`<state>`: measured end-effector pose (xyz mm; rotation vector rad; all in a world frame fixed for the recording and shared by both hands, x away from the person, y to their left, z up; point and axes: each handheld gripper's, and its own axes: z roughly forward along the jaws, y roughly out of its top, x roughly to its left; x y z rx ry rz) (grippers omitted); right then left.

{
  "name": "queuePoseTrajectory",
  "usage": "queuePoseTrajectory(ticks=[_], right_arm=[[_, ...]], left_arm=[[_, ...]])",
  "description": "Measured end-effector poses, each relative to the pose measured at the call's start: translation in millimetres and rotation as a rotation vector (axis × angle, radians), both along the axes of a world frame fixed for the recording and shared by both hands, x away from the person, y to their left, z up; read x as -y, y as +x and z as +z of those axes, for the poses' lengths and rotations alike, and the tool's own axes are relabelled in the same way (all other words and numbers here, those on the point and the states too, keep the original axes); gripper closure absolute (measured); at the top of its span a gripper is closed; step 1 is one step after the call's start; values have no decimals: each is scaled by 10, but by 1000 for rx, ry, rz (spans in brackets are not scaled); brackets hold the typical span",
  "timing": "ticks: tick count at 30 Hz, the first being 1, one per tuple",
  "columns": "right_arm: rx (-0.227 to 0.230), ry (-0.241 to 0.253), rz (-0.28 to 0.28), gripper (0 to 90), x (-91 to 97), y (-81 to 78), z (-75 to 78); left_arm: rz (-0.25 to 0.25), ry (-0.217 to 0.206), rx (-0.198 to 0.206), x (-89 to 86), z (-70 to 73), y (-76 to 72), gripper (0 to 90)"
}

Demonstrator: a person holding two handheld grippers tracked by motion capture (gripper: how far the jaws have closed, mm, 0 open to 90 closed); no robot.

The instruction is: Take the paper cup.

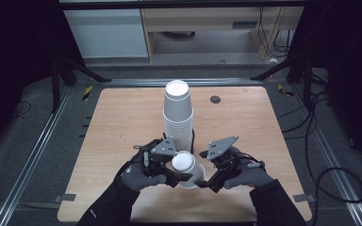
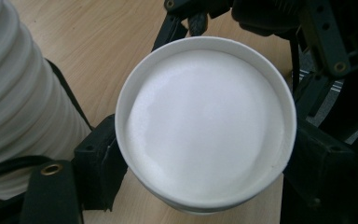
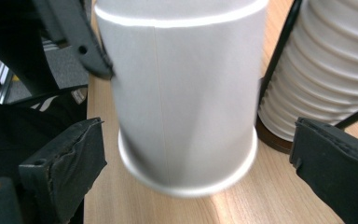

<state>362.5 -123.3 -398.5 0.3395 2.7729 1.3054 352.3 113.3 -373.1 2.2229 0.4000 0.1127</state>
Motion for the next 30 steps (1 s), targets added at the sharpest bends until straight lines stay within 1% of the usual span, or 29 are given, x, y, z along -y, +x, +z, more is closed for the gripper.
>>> queuePoseTrajectory(ticks=[7, 8, 9, 11, 15, 16, 17, 18, 19, 20, 21, 22, 26, 29, 30], right_arm=[[-9, 14, -45, 28, 128, -8, 8], [-8, 31, -64, 25, 166, -10, 0], [-8, 31, -64, 25, 166, -10, 0], [-10, 46, -79, 26, 199, -12, -12], [-18, 69, -87, 33, 267, -26, -49], [-20, 81, -88, 37, 285, -31, -66], [-31, 103, -94, 48, 315, -34, -111], [-31, 103, -94, 48, 315, -34, -111], [-28, 81, -108, 51, 319, -25, -144], [-28, 81, -108, 51, 319, -25, -144], [-32, 93, -118, 58, 325, -15, -162], [-32, 93, -118, 58, 325, -15, -162], [-30, 111, -137, 67, 335, 6, -180], [-26, 132, -145, 69, 328, 10, -175], [-24, 136, -145, 69, 324, 7, -168]], left_arm=[[43, -35, -6, -172, -16, 0, 216], [49, -41, -6, -197, -19, 2, 215], [53, -46, -7, -225, -20, 6, 215], [67, -65, -5, -287, -23, 17, 215], [95, -110, 5, -408, -24, 20, 215], [101, -122, 7, -433, -25, 23, 215], [105, -119, 9, -453, -22, 29, 215], [110, -119, 16, -470, -20, 35, 215], [114, -127, 19, -490, -19, 38, 215], [115, -136, 17, -507, -18, 39, 215], [118, -141, 21, -522, -16, 38, 215], [122, -147, 26, -537, -11, 39, 215], [131, -196, 29, -568, 18, 45, 214], [125, -219, 38, -546, 35, 36, 214], [125, -219, 38, -546, 35, 36, 214]])
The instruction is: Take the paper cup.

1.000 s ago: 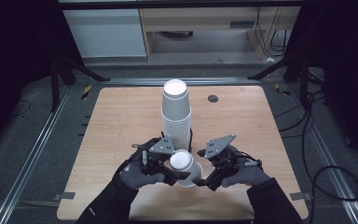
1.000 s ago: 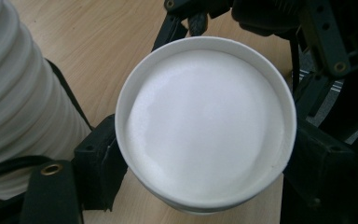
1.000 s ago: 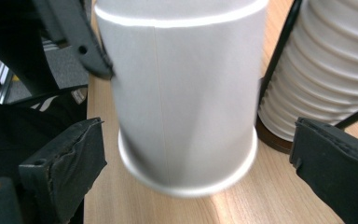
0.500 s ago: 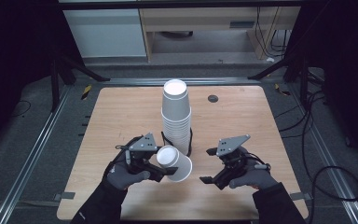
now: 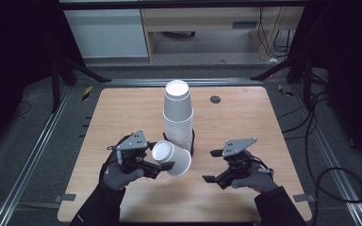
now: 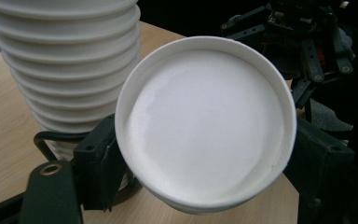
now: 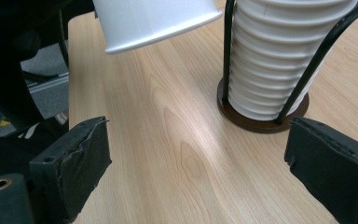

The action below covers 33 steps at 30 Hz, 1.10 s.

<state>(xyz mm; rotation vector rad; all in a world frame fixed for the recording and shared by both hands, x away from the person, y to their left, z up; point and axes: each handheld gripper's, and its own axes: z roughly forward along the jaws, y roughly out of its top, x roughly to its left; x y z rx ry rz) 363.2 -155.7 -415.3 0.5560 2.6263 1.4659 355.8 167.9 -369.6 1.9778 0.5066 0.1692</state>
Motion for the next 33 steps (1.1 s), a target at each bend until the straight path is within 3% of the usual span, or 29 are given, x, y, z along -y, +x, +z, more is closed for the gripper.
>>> queuePoseTrajectory(ticks=[11, 20, 33], right_arm=[[18, 101, -4, 77, -38, -27, 92], [12, 109, 10, 67, -60, -27, 100], [0, 113, 40, 54, -111, -36, 91]], left_arm=[[-9, -78, 9, 24, 26, 32, 214], [-27, -91, 17, 84, 59, 35, 214], [-96, -119, 2, 228, 42, 34, 214]])
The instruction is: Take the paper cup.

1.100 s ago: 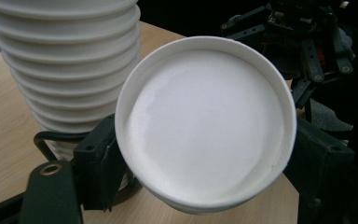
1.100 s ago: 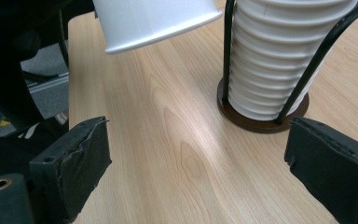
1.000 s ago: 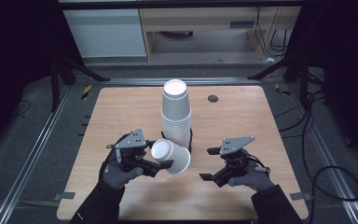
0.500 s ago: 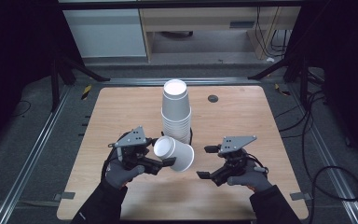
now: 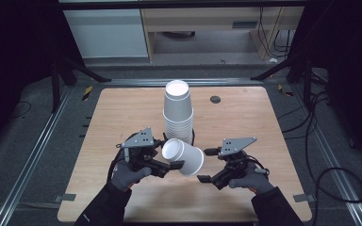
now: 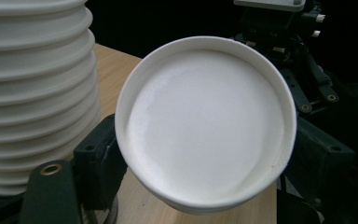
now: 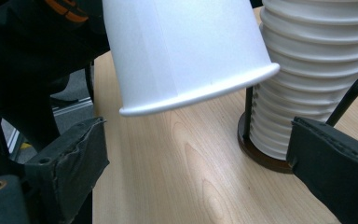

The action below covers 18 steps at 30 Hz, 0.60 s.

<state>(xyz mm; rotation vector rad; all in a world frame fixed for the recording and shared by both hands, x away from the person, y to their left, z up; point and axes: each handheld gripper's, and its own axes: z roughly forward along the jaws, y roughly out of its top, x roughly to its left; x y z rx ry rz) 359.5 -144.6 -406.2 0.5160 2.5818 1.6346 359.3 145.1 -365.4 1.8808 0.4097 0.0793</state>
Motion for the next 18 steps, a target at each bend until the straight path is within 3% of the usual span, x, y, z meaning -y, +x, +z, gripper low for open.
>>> queuePoseTrajectory(ticks=[18], right_arm=[[-28, 10, 47, 42, -82, -3, -50]], left_arm=[[-69, -15, 4, 180, -40, -65, 215]])
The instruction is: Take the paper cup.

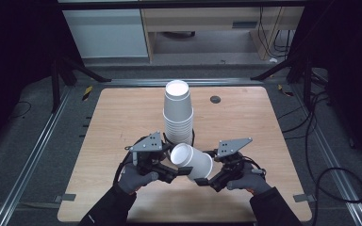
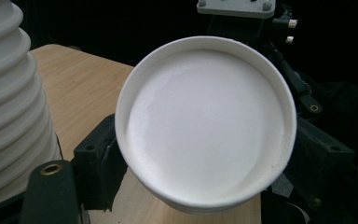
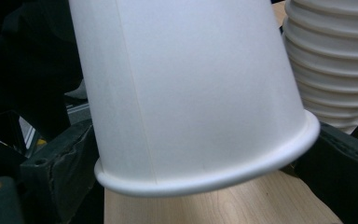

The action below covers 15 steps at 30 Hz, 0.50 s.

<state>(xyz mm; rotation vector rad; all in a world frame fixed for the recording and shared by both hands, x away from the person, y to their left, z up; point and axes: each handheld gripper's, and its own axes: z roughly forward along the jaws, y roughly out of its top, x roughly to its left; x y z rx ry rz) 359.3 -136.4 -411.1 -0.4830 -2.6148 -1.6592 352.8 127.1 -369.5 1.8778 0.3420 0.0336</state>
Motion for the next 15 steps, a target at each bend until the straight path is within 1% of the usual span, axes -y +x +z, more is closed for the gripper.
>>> queuePoseTrajectory(ticks=[2, 8, 9, 15], right_arm=[[-4, 4, 4, 43, -3, 1, -2], [-15, 14, 22, 40, -21, 1, -16], [-22, 18, 32, 47, -33, 0, -24], [-32, 8, 57, 62, -61, -3, -60]], left_arm=[[-6, -11, -4, 3, -1, -1, 216], [-24, -17, -5, 31, -11, -12, 216], [-26, -18, -4, 37, -13, -16, 216], [-40, -5, -2, 76, -33, -29, 217]])
